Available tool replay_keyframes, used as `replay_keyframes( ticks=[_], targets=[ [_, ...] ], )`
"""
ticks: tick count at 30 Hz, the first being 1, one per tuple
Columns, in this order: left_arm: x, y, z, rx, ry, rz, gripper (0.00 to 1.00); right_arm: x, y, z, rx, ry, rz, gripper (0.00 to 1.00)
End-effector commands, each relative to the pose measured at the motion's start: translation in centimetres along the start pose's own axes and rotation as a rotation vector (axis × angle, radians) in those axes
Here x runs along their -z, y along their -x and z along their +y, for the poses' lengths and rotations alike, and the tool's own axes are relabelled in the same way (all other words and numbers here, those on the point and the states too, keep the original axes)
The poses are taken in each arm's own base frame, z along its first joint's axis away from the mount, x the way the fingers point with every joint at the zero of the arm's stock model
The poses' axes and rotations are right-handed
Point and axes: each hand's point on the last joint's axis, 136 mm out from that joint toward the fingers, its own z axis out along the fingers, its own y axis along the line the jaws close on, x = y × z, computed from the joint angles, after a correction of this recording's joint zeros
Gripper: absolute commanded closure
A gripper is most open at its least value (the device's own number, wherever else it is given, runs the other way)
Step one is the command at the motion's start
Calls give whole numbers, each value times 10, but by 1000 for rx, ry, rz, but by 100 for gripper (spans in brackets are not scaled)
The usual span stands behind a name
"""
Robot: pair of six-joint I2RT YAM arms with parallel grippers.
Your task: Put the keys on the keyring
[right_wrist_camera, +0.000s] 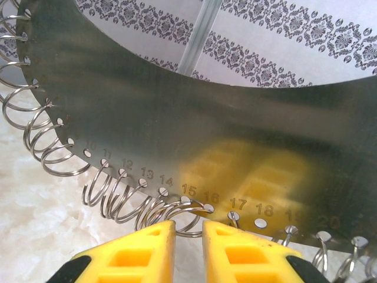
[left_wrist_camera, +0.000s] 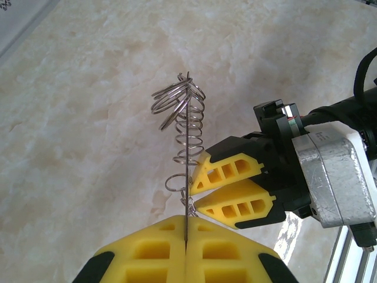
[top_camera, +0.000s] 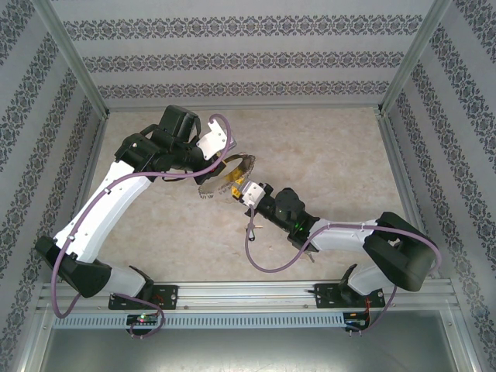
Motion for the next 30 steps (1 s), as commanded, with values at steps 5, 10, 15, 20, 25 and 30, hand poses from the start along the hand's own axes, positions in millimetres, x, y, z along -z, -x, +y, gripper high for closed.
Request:
replay_keyframes(
  ticks=[5, 10, 15, 20, 25, 30],
  targets=[
    [11, 12, -9, -30, -4, -58, 100, -2, 12, 8, -21, 42, -41, 78],
    [13, 13, -9, -31, -1, -60, 100, -3, 10, 7, -22, 33, -35, 77],
    [12, 13, -9, -31, -2, -60, 100, -4, 10, 3, -21, 16, -36, 76],
    [13, 13, -10, -32, -1, -60, 100, -4, 9, -1, -11, -10, -27, 82],
    [13, 12, -10, -30, 0, -58, 100, -6, 9, -6, -4, -38, -21, 82],
    [13, 12, -10, -30, 0, -61, 100, -9, 10, -8, -6, -51, -25, 83]
  ],
)
